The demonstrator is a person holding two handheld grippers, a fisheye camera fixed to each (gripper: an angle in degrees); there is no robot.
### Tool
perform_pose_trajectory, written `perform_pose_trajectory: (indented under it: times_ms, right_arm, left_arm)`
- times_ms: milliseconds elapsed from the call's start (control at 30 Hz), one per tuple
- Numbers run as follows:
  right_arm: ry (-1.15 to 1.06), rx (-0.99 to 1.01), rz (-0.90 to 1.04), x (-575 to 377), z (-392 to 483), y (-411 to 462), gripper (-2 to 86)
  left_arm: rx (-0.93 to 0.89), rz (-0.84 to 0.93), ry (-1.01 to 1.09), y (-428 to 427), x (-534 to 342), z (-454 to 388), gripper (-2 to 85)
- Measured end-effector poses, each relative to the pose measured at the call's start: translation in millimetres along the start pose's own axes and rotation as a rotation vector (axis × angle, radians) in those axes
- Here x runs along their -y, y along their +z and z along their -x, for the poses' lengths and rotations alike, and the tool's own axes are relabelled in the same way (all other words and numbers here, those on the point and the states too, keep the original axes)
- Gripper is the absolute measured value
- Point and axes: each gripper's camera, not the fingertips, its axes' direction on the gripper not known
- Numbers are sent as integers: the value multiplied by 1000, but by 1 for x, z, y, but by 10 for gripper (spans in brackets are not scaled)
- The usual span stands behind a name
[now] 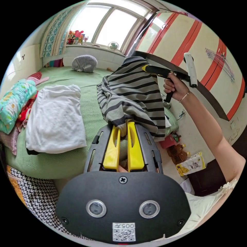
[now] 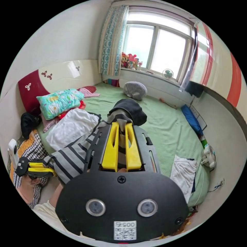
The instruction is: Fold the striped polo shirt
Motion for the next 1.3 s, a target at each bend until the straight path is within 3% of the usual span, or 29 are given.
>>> perform_pose_trajectory:
  times_ms: [267, 400, 533, 767, 1000, 1300]
  right_arm:
    - [18, 164, -80, 85, 85, 41, 6]
    - [119, 209, 48, 102, 117, 120, 51]
    - [58, 215, 191, 73, 145, 168, 58]
    - [-248, 310, 292, -33, 183, 156, 59]
    - [-168, 321, 444, -112, 157, 155, 55]
    - [25, 213, 456, -148, 69, 137, 60]
  left_arm:
    - [220, -30, -69, -86, 11, 62, 58]
    - [272, 65, -201, -63, 8, 120, 59]
    - [375, 269, -254, -6, -12, 163, 61]
    - [273, 216, -258, -11, -24, 174, 65]
    - [278, 215, -196, -28, -38, 159, 78]
    - [403, 183, -268, -49, -68, 131, 46]
